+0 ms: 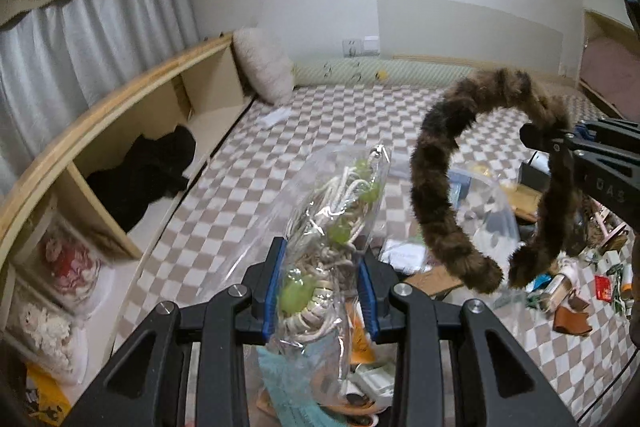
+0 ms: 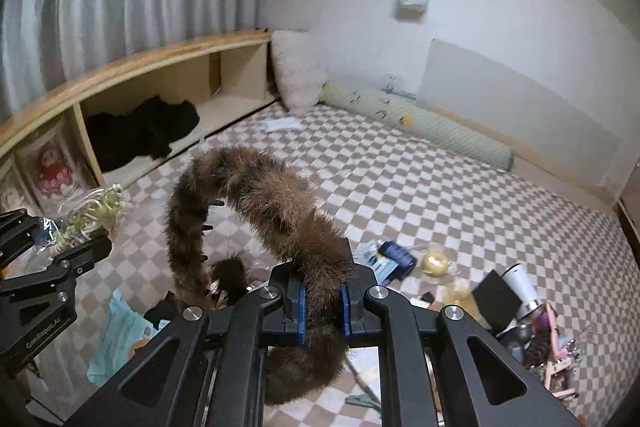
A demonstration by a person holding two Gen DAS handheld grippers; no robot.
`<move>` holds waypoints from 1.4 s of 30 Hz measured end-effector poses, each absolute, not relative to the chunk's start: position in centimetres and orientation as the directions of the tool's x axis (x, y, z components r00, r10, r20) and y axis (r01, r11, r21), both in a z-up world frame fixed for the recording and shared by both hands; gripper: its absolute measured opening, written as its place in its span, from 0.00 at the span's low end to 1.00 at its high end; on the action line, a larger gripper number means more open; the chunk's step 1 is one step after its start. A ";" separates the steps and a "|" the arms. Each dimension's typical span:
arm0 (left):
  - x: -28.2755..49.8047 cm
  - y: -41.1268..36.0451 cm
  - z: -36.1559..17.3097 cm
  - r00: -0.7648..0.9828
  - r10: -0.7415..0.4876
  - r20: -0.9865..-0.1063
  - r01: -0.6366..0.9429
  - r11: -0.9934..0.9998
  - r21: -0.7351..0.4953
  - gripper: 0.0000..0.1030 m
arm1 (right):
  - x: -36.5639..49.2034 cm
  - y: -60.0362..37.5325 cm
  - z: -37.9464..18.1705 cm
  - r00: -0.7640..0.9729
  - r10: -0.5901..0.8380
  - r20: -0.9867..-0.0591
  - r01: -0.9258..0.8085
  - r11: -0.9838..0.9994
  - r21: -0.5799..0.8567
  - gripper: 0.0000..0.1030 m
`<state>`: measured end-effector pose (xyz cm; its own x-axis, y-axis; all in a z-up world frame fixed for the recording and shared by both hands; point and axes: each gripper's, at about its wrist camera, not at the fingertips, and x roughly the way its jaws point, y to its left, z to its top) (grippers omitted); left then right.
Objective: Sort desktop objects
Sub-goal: 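Carry the headband and cord bag with both tools over the clear bin, then open both tools to drop the headband and cord bag into the bin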
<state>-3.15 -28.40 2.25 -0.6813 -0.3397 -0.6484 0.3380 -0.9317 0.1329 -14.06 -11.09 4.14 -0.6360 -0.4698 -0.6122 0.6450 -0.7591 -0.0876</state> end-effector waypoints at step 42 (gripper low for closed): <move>-5.2 -32.2 -5.7 -0.414 -0.186 -0.891 0.391 -0.921 0.011 0.32 | -15.1 -17.3 -6.4 -0.402 -0.349 -0.847 0.692 -0.721 -0.032 0.13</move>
<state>-5.15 -32.19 -5.70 -0.4136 -0.1858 -0.8913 0.3906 -0.9205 0.0106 -15.08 -17.28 -6.41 -0.4022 -0.3488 -0.8465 0.6924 -0.7208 -0.0319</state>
